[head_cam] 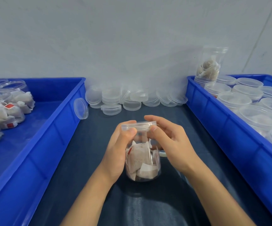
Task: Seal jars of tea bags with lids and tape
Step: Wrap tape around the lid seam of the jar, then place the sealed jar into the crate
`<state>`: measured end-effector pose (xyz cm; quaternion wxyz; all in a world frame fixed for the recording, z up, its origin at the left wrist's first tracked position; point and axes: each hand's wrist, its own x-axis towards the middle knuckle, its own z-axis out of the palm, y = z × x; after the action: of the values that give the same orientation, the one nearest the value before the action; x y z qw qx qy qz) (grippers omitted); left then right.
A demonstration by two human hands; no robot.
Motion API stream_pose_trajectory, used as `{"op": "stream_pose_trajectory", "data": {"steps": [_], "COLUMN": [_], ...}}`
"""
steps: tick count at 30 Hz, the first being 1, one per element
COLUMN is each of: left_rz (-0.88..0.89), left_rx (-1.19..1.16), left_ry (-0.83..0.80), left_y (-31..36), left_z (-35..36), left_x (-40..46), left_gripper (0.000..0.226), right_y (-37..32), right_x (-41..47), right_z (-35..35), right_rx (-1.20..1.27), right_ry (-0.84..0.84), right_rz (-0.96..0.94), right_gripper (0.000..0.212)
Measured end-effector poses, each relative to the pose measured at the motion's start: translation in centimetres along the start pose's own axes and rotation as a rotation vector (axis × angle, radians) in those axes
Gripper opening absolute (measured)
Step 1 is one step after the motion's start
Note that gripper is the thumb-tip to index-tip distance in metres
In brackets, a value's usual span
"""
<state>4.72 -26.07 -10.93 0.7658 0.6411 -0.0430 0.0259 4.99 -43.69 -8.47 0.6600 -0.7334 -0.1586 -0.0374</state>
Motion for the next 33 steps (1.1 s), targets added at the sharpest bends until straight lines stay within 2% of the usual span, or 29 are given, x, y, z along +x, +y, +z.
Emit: {"op": "stream_pose_trajectory", "data": {"steps": [6, 9, 13, 18, 21, 23, 27, 33], "left_rz": [-0.010, -0.004, 0.064, 0.134, 0.163, 0.186, 0.206, 0.281], "left_rx": [-0.040, -0.073, 0.028, 0.200, 0.239, 0.238, 0.228, 0.293], "left_ry": [-0.036, -0.072, -0.082, -0.039, 0.066, 0.107, 0.103, 0.120], "left_y": [-0.1, -0.7, -1.0, -1.0, -0.6, -0.7, -0.4, 5.0], "left_z": [0.1, -0.5, -0.6, -0.3, 0.4, 0.5, 1.9, 7.0], "left_x": [-0.1, -0.1, 0.9, 1.2, 1.6, 1.7, -0.1, -0.7], "left_gripper": [0.072, 0.075, 0.050, 0.067, 0.072, 0.071, 0.052, 0.050], "right_y": [-0.2, -0.2, -0.4, -1.0, -2.1, -2.9, -4.7, -9.4], "right_x": [0.1, 0.0, -0.1, 0.5, 1.2, 1.7, 2.1, 1.7], "right_z": [-0.3, -0.4, -0.5, -1.2, -1.7, -2.0, -3.3, -7.6], "right_rx": [-0.001, -0.007, -0.141, -0.195, -0.235, -0.308, -0.435, -0.609], "right_ry": [-0.022, 0.001, -0.012, -0.066, -0.085, -0.071, -0.008, 0.151], "right_rz": [0.044, 0.046, 0.044, 0.102, 0.140, 0.142, 0.115, -0.011], "right_gripper": [0.041, 0.049, 0.066, 0.063, 0.058, 0.058, 0.057, 0.055]}}
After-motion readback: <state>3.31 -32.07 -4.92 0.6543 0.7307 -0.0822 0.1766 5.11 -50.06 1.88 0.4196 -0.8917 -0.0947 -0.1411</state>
